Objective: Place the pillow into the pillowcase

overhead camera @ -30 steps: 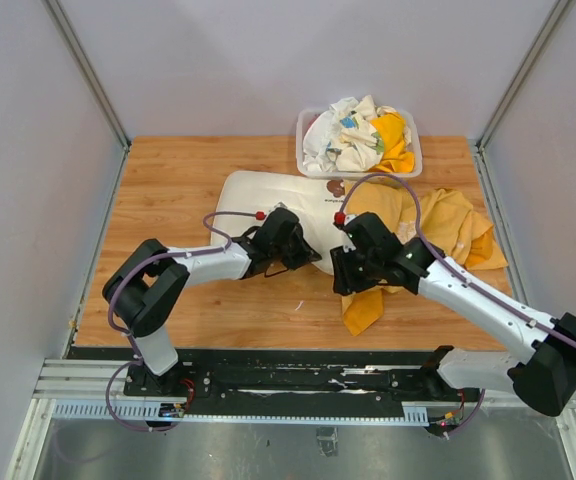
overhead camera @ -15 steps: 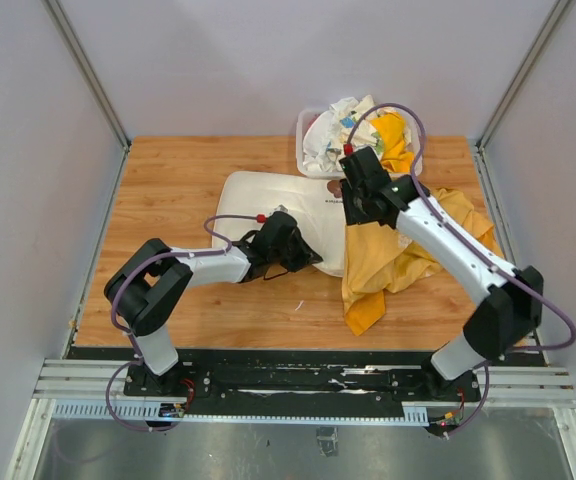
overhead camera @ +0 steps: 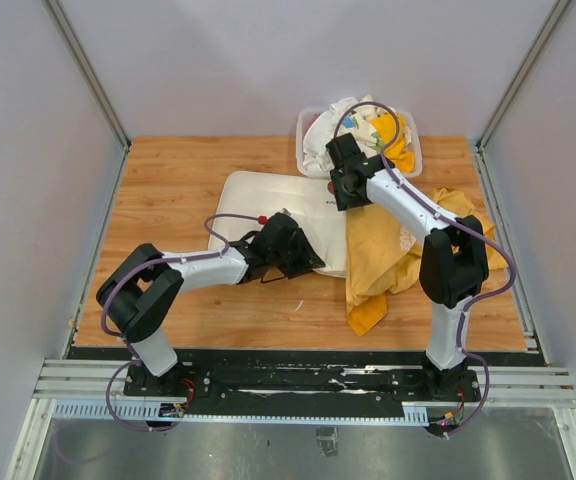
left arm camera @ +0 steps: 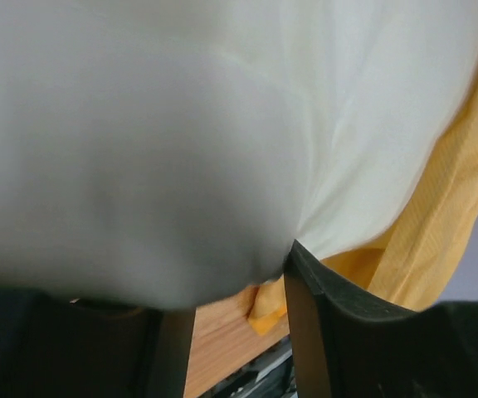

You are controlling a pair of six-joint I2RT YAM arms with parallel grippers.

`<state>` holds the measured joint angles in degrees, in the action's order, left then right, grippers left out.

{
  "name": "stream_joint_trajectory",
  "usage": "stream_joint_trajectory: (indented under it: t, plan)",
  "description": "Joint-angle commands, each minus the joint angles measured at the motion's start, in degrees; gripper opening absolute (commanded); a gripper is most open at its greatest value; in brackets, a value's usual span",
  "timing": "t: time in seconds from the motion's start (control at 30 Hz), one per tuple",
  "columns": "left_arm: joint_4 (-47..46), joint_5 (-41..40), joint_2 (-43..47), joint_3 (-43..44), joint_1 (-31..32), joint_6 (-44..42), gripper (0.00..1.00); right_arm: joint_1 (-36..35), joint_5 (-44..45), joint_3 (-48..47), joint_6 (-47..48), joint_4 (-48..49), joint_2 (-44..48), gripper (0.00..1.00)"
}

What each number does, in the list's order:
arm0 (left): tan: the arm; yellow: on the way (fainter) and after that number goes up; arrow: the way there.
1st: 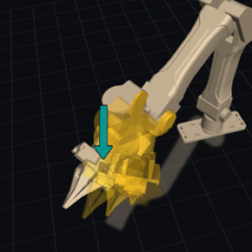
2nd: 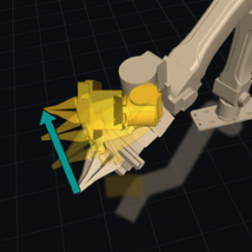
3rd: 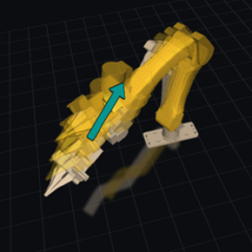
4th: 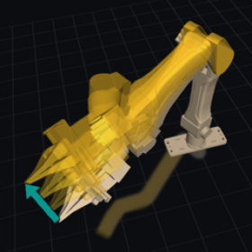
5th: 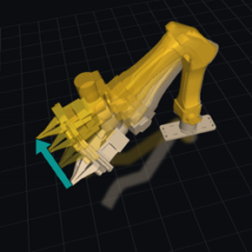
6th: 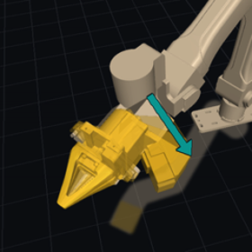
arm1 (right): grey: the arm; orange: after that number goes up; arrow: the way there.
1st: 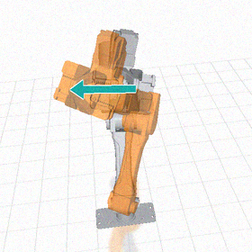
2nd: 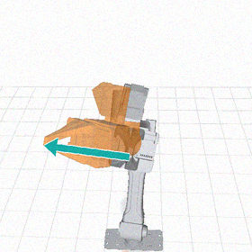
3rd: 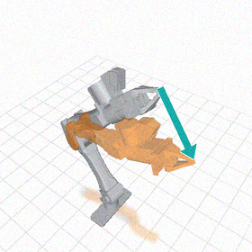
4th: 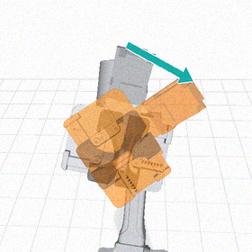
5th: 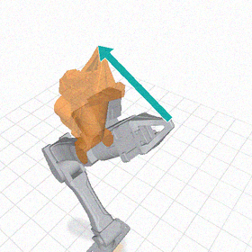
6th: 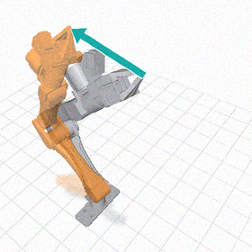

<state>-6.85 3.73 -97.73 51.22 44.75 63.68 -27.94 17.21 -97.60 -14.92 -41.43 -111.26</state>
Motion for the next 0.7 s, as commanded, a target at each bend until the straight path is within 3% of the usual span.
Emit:
stream_joint_trajectory:
  t: [0.0, 0.13, 0.3, 0.47, 0.67]
  plan:
    - [11.77, -1.32, 6.46, 5.98, 0.86, -7.35, 0.5, 0.79, -1.57, -1.95, -0.3, 2.56, 0.5, 0.47]
    - [22.01, -7.33, 10.79, 11.99, 0.79, -12.55, 0.55, 0.87, -2.05, -3.46, -0.58, 2.77, -0.95, 0.48]
    - [27.65, -15.5, 12.42, 20.11, -0.29, -18.92, 0.62, 1.26, -2.49, -5.66, -0.8, 3.53, -3.34, 0.49]
    - [24.54, -10.78, 7.67, 23.36, -8.8, -21.35, 0.63, 2.46, -2.43, -9.53, -0.47, 3.1, -8.45, 0.46]
    - [21.75, -11.84, -1.92, 30.26, -15.87, -27.55, 0.66, 3.85, -0.74, -11.8, -1.06, 2.72, -12.17, 0.43]
